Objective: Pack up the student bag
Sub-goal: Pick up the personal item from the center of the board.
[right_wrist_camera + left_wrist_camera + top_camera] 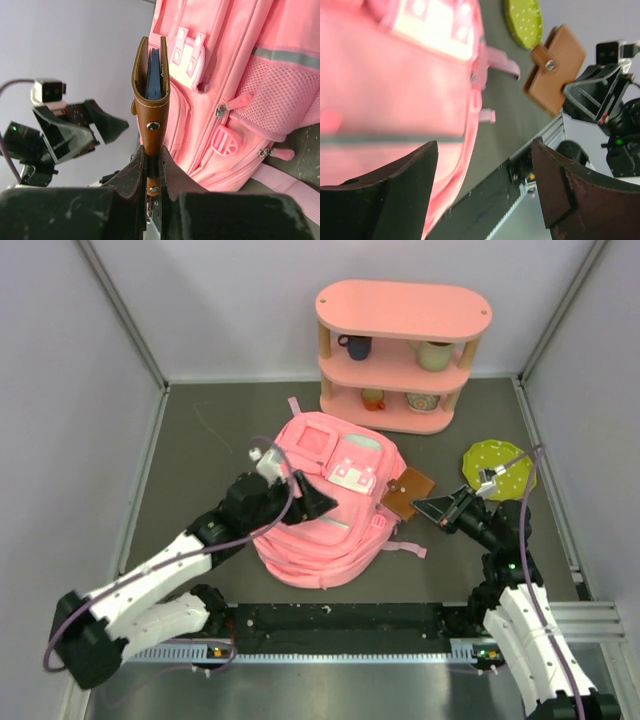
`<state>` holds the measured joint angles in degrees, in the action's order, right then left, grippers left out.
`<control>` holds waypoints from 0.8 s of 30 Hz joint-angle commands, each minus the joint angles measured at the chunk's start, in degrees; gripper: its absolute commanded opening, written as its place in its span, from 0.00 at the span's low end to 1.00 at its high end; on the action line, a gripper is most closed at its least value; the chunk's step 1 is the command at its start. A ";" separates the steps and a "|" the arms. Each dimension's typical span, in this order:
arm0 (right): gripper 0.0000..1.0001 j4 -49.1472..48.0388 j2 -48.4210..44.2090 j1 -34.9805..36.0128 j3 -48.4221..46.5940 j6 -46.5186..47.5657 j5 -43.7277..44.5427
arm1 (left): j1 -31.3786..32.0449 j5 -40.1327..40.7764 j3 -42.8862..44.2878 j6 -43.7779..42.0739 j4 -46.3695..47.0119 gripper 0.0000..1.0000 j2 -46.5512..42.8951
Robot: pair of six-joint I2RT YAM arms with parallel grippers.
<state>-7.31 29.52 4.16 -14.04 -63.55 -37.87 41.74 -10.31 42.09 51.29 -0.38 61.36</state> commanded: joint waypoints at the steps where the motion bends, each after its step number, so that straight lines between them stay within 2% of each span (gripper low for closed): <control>1: 0.00 7.65 -5.60 1.54 -2.83 2.73 2.09 | 0.10 6.35 -12.86 7.38 -15.33 0.80 -17.64; 2: 0.00 9.32 -7.00 1.81 -2.92 2.55 2.44 | 0.10 7.13 -14.65 9.25 -15.78 0.83 -24.47; 5: 0.00 11.26 -8.95 2.34 -3.45 1.76 2.62 | 0.19 9.77 -18.87 14.36 -19.04 0.85 -33.29; 7: 0.00 11.62 -9.13 3.39 -4.15 1.32 2.62 | 0.10 12.06 -19.85 15.33 -19.83 0.85 -34.29; 17: 0.00 13.38 -8.69 13.31 -4.85 0.53 8.42 | -0.08 17.51 -17.48 13.14 -11.49 0.81 -21.91; 24: 0.00 12.68 -8.77 21.48 -2.32 -1.39 13.78 | -0.60 19.80 -16.86 13.14 -8.32 0.69 -20.85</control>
<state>7.46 21.10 21.85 -16.51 -63.13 -27.99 41.65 6.48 23.09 64.99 -14.13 40.62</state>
